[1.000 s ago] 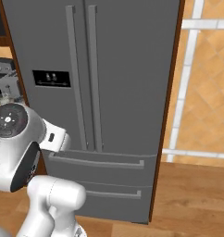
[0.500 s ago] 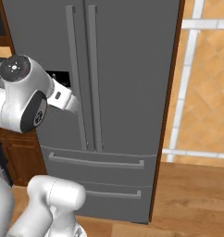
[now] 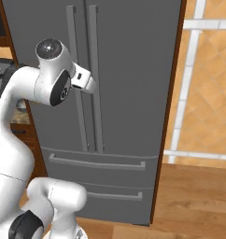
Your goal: Grab a lemon wedge from the fridge and one ice cube from the ice bowl, and put them in the glass of lemonade.
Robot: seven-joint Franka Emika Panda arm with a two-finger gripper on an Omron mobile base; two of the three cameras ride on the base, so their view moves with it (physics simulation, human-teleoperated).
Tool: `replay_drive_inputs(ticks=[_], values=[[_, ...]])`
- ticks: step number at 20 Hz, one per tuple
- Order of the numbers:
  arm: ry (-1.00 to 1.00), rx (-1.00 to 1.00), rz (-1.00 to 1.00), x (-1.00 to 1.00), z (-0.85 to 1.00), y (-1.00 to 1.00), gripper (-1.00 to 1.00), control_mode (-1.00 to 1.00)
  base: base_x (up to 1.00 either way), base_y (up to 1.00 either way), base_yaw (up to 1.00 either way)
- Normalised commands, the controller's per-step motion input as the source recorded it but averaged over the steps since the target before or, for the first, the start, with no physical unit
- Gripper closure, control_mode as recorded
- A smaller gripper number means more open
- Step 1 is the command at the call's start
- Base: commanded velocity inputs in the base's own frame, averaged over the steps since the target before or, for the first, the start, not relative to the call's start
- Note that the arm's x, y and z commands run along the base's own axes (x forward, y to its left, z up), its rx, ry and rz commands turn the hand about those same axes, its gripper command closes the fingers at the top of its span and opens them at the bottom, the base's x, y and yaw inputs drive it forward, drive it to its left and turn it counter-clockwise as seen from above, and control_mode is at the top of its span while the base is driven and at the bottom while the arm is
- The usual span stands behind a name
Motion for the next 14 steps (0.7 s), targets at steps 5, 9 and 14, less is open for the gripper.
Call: replay_drive_inputs(ticks=[5, 9, 14], values=[[0.00, -0.16, 0.11, 0.75, 0.04, -0.05, -1.00, -1.00, 0.00, 0.00, 0.00], [0.00, -0.11, 0.07, 0.81, -0.05, -0.15, -1.00, -1.00, 0.00, 0.00, 0.00], [0.00, -0.10, 0.10, 0.84, -0.19, -0.18, -1.00, -1.00, 0.00, 0.00, 0.00]])
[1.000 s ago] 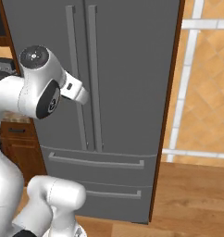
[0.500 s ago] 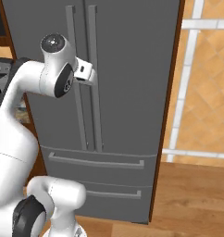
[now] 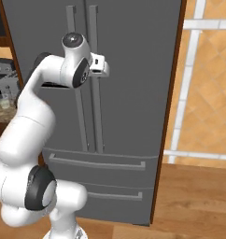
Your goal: Grab a lemon wedge from the fridge and one ice cube from the ice bowl, and put them in the glass of lemonade.
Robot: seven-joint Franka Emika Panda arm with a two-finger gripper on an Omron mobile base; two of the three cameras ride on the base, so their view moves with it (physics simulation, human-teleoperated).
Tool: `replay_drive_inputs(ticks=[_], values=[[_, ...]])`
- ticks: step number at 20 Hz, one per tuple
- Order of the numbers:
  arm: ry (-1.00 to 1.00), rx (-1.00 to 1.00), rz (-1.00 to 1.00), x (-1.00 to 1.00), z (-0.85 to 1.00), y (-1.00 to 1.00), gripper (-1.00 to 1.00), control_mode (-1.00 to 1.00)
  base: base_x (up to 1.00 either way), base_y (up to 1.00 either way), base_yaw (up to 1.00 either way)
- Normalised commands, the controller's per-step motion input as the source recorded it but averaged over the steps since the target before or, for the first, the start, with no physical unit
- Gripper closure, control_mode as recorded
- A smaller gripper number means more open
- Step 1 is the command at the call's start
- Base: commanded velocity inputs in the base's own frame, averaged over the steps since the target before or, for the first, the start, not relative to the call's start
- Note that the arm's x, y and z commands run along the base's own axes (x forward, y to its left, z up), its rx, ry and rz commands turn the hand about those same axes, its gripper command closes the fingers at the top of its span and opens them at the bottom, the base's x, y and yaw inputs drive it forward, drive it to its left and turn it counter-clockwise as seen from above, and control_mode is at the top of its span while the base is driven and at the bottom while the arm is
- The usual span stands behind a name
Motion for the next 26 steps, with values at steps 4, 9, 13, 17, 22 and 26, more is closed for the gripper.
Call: replay_drive_inputs(ticks=[4, 9, 13, 17, 22, 26], values=[[-0.02, -0.01, 0.09, 0.72, -0.21, -0.22, -1.00, -1.00, 0.00, 0.00, 0.00], [-0.10, 0.00, 0.04, 0.43, -0.18, -0.02, -1.00, -1.00, 0.00, 0.00, 0.00], [-0.13, 0.00, 0.00, 0.45, -0.22, 0.01, -1.00, -1.00, 0.00, 0.00, 0.00], [0.00, 0.00, 0.00, 0.48, -0.06, 0.06, -1.00, -1.00, 0.00, 0.00, 0.00], [0.04, -0.04, 0.00, 0.21, 0.09, 0.04, 1.00, -1.00, 0.00, 0.00, 0.00], [0.05, -0.02, -0.04, -0.29, 0.13, -0.18, 1.00, -1.00, 0.00, 0.00, 0.00]])
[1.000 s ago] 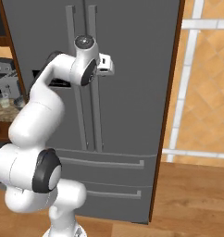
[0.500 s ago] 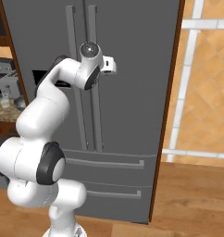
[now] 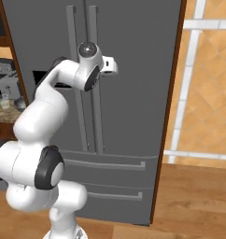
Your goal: Grab a lemon wedge from the fridge and one ice cube from the ice bowl, and put them in the glass of lemonade.
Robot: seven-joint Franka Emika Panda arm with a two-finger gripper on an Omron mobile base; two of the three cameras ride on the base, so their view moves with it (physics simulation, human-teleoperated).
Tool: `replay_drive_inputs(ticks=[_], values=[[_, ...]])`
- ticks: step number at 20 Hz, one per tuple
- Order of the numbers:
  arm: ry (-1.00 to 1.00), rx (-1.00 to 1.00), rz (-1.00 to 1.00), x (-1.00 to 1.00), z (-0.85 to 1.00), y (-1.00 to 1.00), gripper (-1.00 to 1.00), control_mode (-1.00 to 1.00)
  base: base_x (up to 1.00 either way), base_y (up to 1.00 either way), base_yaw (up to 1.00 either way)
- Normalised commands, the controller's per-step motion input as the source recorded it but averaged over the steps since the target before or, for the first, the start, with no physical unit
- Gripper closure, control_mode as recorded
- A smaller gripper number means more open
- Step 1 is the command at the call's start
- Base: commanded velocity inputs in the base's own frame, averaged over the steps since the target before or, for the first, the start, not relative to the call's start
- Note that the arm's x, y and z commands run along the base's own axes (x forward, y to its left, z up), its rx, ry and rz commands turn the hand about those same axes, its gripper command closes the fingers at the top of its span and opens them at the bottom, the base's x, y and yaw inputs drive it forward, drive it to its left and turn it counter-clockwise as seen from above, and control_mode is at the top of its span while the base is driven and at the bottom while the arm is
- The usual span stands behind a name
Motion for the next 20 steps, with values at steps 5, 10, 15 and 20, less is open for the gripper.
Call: replay_drive_inputs(ticks=[5, 10, 15, 20], values=[[0.02, 0.03, -0.18, -0.82, 0.15, -0.81, 1.00, -1.00, 0.00, 0.00, 0.00], [0.00, 0.10, -0.21, -1.00, 0.00, -1.00, 1.00, -1.00, 0.00, 0.00, 0.00], [0.00, 0.13, -0.24, -1.00, 0.00, -1.00, 1.00, -1.00, 0.00, 0.00, 0.00], [0.00, 0.17, -0.27, -0.99, 0.06, -1.00, 1.00, -1.00, 0.00, 0.00, 0.00]])
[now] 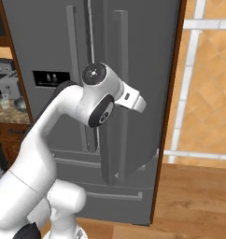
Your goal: Grab a lemon wedge from the fridge and one ice cube from the ice bowl, and put them in the glass of lemonade.
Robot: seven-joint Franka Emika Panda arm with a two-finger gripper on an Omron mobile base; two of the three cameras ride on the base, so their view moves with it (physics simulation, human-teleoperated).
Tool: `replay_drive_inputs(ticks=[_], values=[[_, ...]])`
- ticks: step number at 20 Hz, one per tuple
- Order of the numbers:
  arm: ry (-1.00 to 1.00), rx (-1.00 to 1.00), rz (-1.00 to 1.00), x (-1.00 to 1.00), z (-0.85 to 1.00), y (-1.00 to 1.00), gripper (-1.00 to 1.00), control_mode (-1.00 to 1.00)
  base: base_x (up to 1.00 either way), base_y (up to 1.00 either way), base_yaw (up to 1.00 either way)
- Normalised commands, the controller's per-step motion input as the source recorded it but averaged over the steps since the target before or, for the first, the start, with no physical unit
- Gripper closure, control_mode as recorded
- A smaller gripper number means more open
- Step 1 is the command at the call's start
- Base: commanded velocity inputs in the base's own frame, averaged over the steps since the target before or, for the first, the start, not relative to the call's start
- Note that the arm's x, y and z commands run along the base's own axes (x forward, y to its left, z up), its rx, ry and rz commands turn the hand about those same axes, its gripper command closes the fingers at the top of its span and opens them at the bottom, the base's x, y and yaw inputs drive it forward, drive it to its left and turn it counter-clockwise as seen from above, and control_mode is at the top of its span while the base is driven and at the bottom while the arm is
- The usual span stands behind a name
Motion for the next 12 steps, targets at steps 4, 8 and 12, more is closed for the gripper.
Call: replay_drive_inputs(ticks=[4, 8, 12], values=[[0.00, 0.19, -0.28, -0.93, 0.12, -1.00, 1.00, -1.00, 0.00, 0.00, 0.00], [0.00, 0.16, -0.26, -0.81, 0.14, -0.98, 1.00, -1.00, 0.00, 0.00, 0.00], [0.00, 0.04, -0.12, -0.67, 0.33, -0.53, -1.00, -1.00, 0.00, 0.00, 0.00]])
